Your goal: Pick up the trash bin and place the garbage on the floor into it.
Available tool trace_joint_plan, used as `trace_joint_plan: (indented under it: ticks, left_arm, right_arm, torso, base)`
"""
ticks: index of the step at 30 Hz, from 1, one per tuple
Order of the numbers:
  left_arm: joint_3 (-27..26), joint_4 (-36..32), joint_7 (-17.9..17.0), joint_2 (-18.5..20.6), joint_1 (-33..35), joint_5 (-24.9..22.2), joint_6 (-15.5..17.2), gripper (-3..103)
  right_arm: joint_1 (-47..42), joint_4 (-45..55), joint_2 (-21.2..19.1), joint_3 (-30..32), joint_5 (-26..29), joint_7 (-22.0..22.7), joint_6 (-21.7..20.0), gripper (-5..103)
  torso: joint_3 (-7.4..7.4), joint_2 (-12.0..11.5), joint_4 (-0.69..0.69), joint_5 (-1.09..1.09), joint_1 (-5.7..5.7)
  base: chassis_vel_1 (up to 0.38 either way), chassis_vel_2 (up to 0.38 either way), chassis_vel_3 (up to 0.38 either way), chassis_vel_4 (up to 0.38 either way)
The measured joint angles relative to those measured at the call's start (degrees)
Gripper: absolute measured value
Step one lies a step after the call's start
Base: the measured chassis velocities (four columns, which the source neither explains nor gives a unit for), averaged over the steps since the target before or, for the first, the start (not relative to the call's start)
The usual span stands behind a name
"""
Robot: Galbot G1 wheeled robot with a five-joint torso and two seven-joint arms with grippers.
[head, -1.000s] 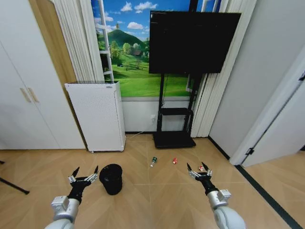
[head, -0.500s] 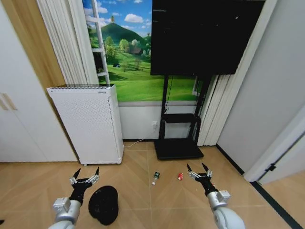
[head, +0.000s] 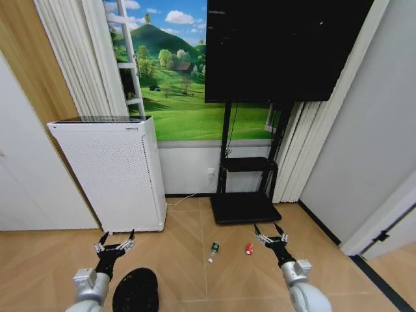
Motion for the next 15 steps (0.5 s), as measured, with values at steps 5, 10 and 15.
trace_joint_plan:
  ticks: [5, 10, 15]
  left_arm:
    - [-0.02, 0.56, 0.12, 0.03, -0.34, -0.01, 0.00, 100]
    - [-0.03, 1.08, 0.50, -0.16, -0.44, 0.01, -0.13, 100]
    - [-0.05, 2.25, 1.20, -0.37, -1.22, -0.13, -0.51, 100]
  right_arm:
    - [0.30, 0.00, 0.02, 0.14, -0.02, 0.45, -0.39, 100]
    - [0.40, -0.01, 0.11, 0.30, -0.13, 0.69, -0.56, 100]
    - [-0.69, 1.05, 0.15, 0.52, -0.59, 1.36, -1.02, 100]
  torso:
    - [-0.55, -0.99, 0.00, -0.02, -0.38]
    - [-1.17, -2.08, 0.01, -0.02, -0.80]
    - [-2.37, -4.11, 0.00, -0.02, -1.67]
  base:
    - [0.006, -0.012, -0.008, 0.008]
    - [0.000, 0.000, 0.000, 0.000]
    - [0.000, 0.000, 0.000, 0.000]
